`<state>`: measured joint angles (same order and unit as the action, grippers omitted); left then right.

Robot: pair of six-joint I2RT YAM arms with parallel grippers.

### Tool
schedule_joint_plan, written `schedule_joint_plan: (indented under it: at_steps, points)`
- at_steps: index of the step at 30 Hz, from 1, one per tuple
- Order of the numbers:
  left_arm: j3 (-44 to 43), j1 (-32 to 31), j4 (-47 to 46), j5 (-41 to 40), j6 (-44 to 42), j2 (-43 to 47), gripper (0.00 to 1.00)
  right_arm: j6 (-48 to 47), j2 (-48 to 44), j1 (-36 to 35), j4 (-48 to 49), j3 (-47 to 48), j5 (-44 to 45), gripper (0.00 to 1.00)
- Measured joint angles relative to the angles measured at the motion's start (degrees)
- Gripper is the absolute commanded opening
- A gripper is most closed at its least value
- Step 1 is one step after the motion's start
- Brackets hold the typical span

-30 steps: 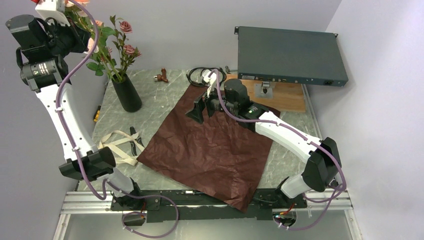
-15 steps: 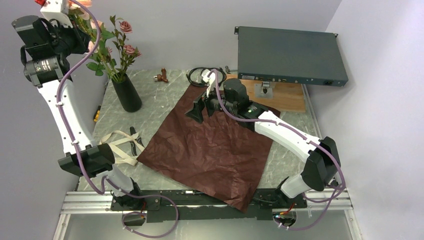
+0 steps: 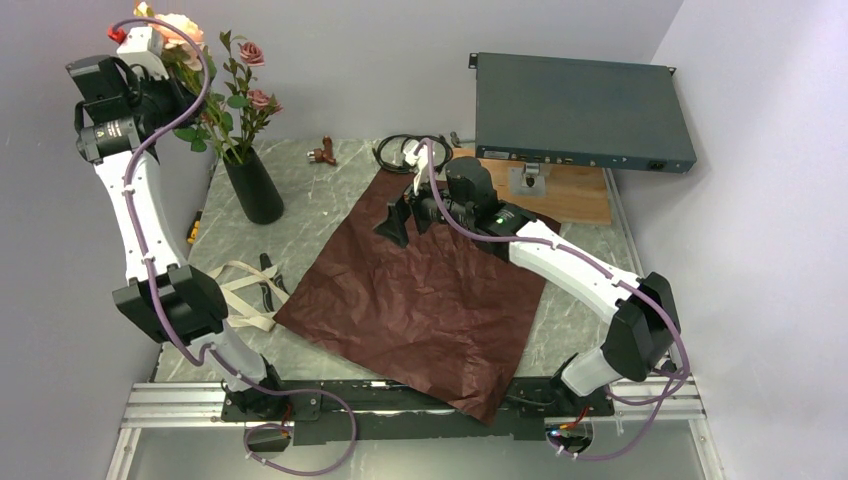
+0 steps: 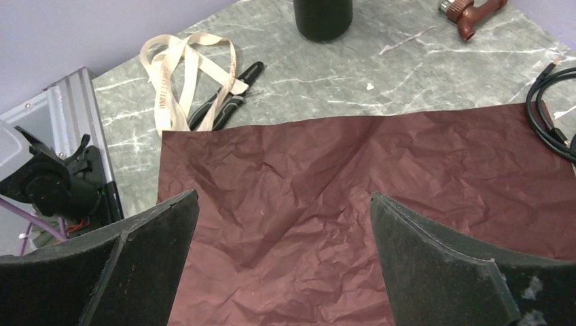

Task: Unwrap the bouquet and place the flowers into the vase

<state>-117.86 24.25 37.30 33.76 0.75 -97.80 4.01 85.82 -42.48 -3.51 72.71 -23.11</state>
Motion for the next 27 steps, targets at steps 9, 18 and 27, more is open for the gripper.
schedule_joint_plan:
  at_steps: [9, 18, 27]
  points:
    - [8.4, 0.0, -1.1, 0.7, -0.9, -0.3, 0.00, 0.0, 0.6, 0.8, 0.0, 0.0, 0.5, 0.99]
    - [11.6, -0.1, -2.3, 0.9, -2.8, -0.4, 0.07, 0.0, 0.7, 1.0, 0.0, 0.0, 0.5, 1.00]
    - [11.6, -0.1, 1.2, 1.0, -2.9, -2.3, 0.25, 0.1, 0.7, 4.0, -0.3, 0.0, 0.6, 1.00]
